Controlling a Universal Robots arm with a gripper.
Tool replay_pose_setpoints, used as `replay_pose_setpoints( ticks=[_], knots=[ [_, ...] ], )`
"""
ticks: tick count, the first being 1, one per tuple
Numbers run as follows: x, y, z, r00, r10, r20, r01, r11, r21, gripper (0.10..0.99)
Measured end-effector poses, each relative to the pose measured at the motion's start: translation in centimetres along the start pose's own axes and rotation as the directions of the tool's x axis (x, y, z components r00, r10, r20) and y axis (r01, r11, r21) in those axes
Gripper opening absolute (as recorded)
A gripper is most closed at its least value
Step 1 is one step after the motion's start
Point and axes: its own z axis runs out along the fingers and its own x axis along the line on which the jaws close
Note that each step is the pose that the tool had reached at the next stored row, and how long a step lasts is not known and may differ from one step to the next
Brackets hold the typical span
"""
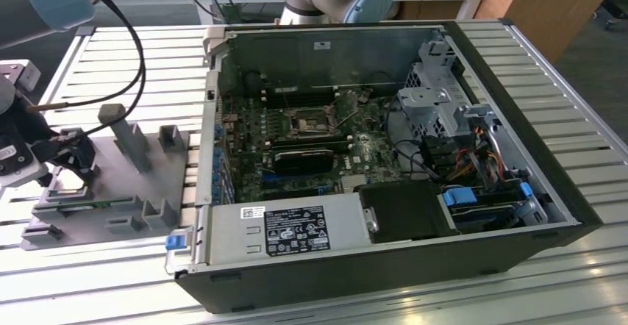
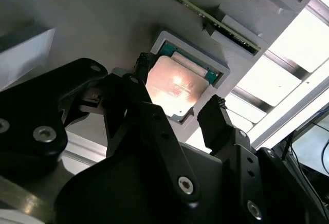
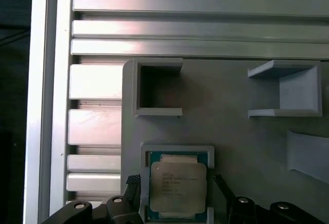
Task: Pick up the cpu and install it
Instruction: 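Pick up the cpu and move it towards the insertion slot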
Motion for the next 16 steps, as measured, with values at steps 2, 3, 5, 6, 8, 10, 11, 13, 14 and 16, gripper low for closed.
replay_pose_setpoints(
  ticks=[2,3,5,6,8,10,11,13,14,16],
  knots=[
    [0.00,0.00,0.02,1.0000,0.001,0.0000,-0.001,1.0000,0.000,0.659],
    [0.00,0.00,0.04,1.0000,0.001,0.0001,-0.001,1.0000,0.000,0.659],
    [-0.01,0.00,0.08,1.0000,0.001,0.0002,-0.001,1.0000,0.000,0.659],
    [-0.02,0.01,0.10,1.0000,0.001,0.0002,-0.001,1.0000,0.000,0.659],
    [-0.03,0.00,0.13,1.0000,0.001,0.0000,-0.001,1.0000,0.000,0.659],
    [-0.08,-0.01,0.14,1.0000,0.001,0.0000,-0.001,1.0000,0.000,0.647],
    [-0.15,-0.01,0.16,1.0000,0.001,0.0004,-0.001,1.0000,0.000,0.576],
    [-0.21,0.00,0.16,1.0000,0.001,0.0003,-0.001,1.0000,0.000,0.576],
    [-0.22,0.00,0.17,1.0000,0.001,0.0003,-0.001,1.0000,0.000,0.576],
    [-0.22,0.00,0.16,1.0000,0.001,0.0000,-0.001,1.0000,0.000,0.576]
  ],
)
